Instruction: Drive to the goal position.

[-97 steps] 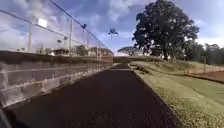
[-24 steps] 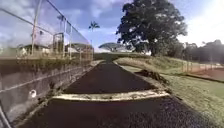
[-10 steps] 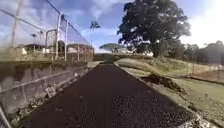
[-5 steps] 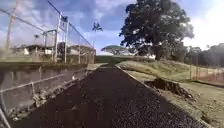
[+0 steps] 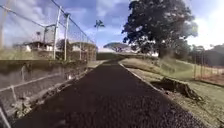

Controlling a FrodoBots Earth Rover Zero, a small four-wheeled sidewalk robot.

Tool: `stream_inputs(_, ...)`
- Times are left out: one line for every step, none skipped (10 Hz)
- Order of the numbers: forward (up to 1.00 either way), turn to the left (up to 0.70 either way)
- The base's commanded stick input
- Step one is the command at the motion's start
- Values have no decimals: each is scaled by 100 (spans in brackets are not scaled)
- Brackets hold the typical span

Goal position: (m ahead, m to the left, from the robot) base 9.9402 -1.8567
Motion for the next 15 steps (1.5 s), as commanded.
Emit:
stream_inputs(70, 0)
stream_inputs(70, 0)
stream_inputs(70, 0)
stream_inputs(70, 0)
stream_inputs(70, 0)
stream_inputs(70, 0)
stream_inputs(70, 0)
stream_inputs(70, 0)
stream_inputs(70, 0)
stream_inputs(70, 0)
stream_inputs(70, 0)
stream_inputs(70, 0)
stream_inputs(70, 0)
stream_inputs(70, 0)
stream_inputs(70, 0)
